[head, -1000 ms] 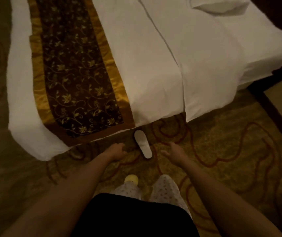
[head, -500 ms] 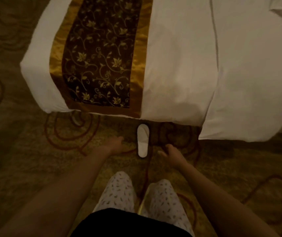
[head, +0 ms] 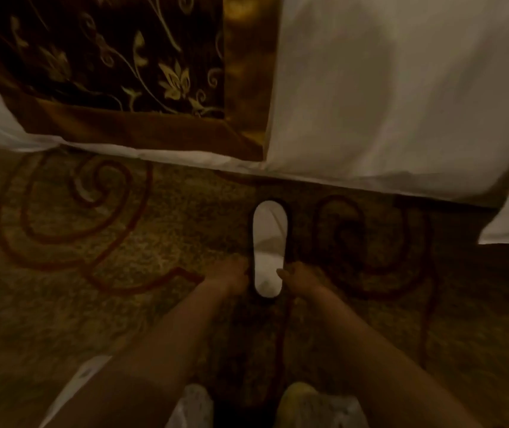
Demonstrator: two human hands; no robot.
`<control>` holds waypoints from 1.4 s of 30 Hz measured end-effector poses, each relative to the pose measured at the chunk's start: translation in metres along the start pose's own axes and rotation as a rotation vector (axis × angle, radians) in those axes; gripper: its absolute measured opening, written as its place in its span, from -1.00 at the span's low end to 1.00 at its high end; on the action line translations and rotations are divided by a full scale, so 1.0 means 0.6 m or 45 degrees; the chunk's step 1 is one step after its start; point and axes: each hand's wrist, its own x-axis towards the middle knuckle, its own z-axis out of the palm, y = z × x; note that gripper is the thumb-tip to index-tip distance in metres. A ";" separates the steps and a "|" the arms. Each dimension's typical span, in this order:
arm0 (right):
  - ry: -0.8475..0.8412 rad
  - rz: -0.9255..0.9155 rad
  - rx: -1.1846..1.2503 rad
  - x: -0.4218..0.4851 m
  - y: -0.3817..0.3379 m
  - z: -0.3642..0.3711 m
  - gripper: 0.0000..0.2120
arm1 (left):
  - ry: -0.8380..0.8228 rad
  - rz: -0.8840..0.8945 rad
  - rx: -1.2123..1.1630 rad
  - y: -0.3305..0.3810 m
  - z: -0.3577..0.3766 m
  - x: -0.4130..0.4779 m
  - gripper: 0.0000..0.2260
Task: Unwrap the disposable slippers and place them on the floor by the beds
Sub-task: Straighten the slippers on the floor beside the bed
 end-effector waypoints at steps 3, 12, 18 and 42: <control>0.087 0.006 0.008 0.112 0.023 0.036 -0.39 | 0.055 -0.031 -0.036 -0.022 0.052 0.101 -0.62; 0.377 0.085 0.107 0.231 0.044 0.098 -0.26 | 0.214 -0.257 -0.897 -0.026 0.110 0.244 -0.51; 0.416 0.022 0.325 0.233 0.059 0.093 -0.25 | 0.195 -0.268 -1.322 -0.018 0.121 0.252 -0.47; 0.483 0.035 0.616 0.216 0.010 -0.010 -0.45 | 0.432 0.049 -1.728 -0.055 0.060 0.238 -0.59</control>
